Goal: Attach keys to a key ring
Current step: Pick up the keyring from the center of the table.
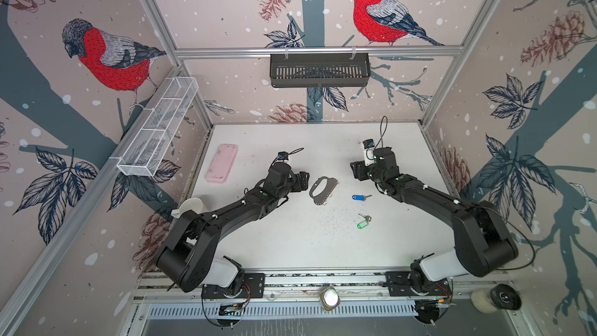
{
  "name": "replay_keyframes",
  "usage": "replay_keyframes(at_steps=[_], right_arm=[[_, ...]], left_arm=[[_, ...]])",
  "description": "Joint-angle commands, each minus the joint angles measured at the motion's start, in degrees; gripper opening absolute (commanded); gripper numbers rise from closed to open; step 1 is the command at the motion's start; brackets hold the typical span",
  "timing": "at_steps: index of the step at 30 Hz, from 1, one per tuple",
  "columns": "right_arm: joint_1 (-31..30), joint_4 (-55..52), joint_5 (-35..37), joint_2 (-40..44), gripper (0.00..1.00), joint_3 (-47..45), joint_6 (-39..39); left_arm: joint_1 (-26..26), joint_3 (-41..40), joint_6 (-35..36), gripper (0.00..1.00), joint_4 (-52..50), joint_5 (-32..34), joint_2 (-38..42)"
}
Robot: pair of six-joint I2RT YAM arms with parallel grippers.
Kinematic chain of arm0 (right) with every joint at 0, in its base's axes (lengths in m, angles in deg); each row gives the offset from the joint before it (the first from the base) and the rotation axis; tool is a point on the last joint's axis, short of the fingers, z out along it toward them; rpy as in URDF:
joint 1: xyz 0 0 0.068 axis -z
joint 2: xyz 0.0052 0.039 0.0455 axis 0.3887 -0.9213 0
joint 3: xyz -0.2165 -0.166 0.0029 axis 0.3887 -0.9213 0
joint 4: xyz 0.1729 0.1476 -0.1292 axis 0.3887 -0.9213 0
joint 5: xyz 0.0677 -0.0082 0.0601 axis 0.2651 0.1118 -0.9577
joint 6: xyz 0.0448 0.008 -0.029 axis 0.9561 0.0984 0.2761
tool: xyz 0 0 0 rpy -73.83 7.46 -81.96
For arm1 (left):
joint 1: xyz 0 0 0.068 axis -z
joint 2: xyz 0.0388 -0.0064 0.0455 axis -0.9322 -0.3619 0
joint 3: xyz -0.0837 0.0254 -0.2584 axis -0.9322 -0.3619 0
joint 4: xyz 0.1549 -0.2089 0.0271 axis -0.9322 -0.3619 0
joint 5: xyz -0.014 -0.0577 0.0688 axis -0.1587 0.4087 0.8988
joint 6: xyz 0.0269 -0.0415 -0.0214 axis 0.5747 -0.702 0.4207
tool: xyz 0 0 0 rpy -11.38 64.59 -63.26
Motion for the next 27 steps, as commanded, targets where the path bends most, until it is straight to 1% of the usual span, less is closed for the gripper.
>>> replay_keyframes(at_steps=[1, 6, 9, 15, 21, 27], right_arm=[[-2.4, -1.7, -0.1, -2.3, 0.62, 1.0, 2.4], [-5.0, -2.4, -1.6, -5.9, 0.53, 2.5, 3.2], [-6.8, -2.8, -3.3, -7.3, 0.5, 2.8, 2.3], [-10.2, -4.9, -9.0, -8.5, 0.5, 2.8, 2.2], [-12.5, -5.3, -12.8, -8.8, 0.52, 1.4, 5.9], [-15.2, -5.9, -13.4, -8.6, 0.51, 0.3, 7.8]], left_arm=[[0.5, 0.9, -0.8, 0.83, -0.4, -1.4, -1.2], [0.6, 1.3, -0.8, 0.83, -0.6, -0.9, -1.2], [0.6, 1.6, -0.6, 0.82, -1.4, -0.7, -1.1], [0.6, 1.9, 0.5, 0.81, -3.5, 1.4, -0.7], [0.6, 2.4, 1.1, 0.81, -4.3, 1.8, -0.7], [0.6, 2.7, 1.3, 0.81, -4.7, 1.9, -0.5]])
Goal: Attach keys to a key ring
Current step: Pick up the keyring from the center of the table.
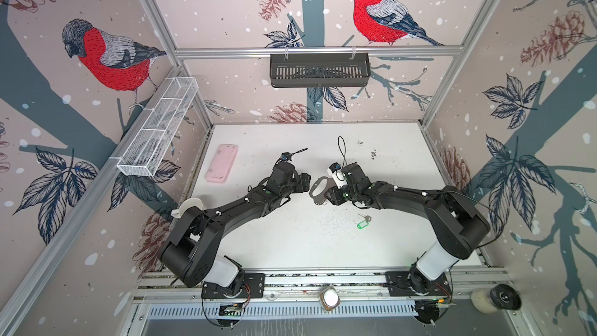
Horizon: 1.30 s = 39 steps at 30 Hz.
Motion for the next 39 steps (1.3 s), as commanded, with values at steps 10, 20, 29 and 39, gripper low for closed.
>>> replay_keyframes(at_steps=[10, 20, 29, 39], right_arm=[[-2.9, -0.2, -0.7, -0.4, 0.4, -1.5, 3.3], [-2.6, 0.1, 0.4, -2.2, 0.28, -0.8, 3.3], [-2.2, 0.4, 0.0, -2.6, 0.21, -0.4, 3.2], [-2.2, 0.6, -1.2, -3.7, 0.16, 0.3, 2.9]], left_arm=[[0.0, 0.3, 1.0, 0.8, -1.2, 0.6, 1.0], [0.0, 0.0, 1.0, 0.8, -1.3, 0.6, 1.4], [0.0, -0.4, 0.5, 0.8, -0.7, 0.1, 1.3], [0.0, -0.4, 0.8, 0.8, -1.0, 0.3, 1.3]])
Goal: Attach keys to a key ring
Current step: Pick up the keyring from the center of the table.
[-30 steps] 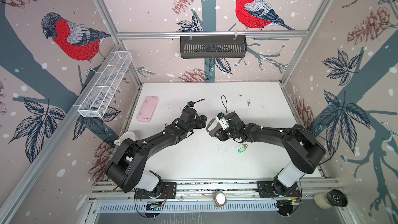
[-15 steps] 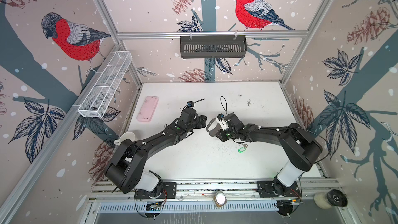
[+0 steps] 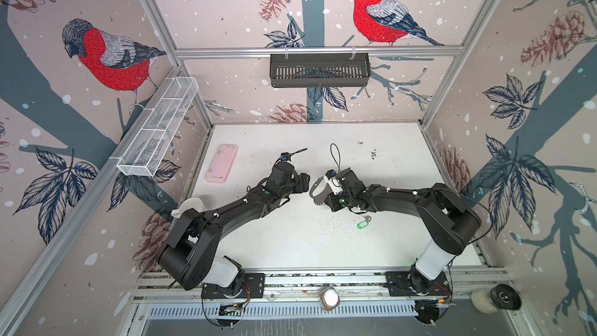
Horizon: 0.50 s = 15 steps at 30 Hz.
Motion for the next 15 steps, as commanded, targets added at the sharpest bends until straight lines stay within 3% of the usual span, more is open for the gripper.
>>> replay_keyframes(at_steps=[1, 15], right_arm=[[-0.2, 1.2, -1.2, -0.6, 0.16, 0.5, -0.4], [-0.3, 1.8, -1.5, -0.7, 0.04, 0.6, -0.8]], left_arm=[[0.0, -0.1, 0.7, 0.8, 0.0, 0.3, 0.3], [0.0, -0.2, 0.7, 0.79, 0.1, 0.3, 0.4]])
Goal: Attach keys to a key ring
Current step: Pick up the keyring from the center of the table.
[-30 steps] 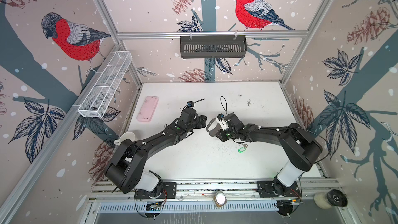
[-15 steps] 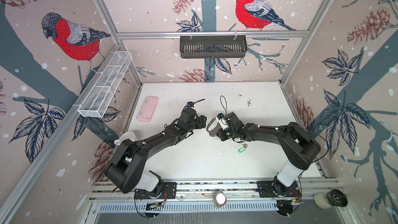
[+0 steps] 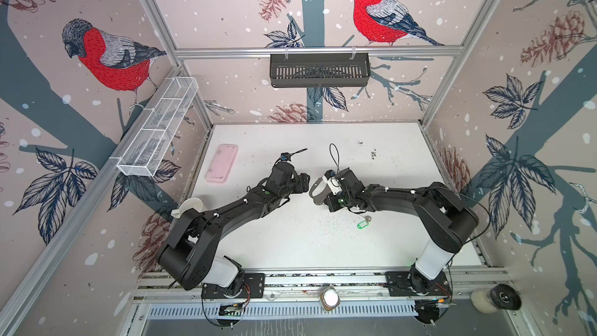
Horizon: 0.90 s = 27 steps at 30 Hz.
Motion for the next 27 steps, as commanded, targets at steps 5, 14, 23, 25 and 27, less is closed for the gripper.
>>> replay_keyframes(at_steps=[5, 14, 23, 25, 27], right_arm=[[0.0, 2.4, 1.0, 1.4, 0.03, -0.7, -1.6], [0.2, 7.1, 5.7, 6.9, 0.01, -3.8, -4.5], [0.2, 9.9, 9.9, 12.2, 0.0, -5.0, -7.8], [0.3, 11.0, 10.3, 13.2, 0.0, -5.3, -8.4], [0.5, 12.3, 10.5, 14.2, 0.0, -5.7, -9.0]], left_arm=[[-0.1, 0.0, 0.9, 0.79, -0.3, 0.7, 1.5], [0.0, 1.2, 1.7, 0.79, -1.8, 1.4, 4.7], [0.0, 1.9, 4.2, 0.8, -1.8, 0.4, 8.1], [0.0, 1.7, 4.6, 0.8, -1.0, -0.3, 9.0], [-0.1, 1.5, 4.9, 0.8, -0.2, -1.2, 9.9]])
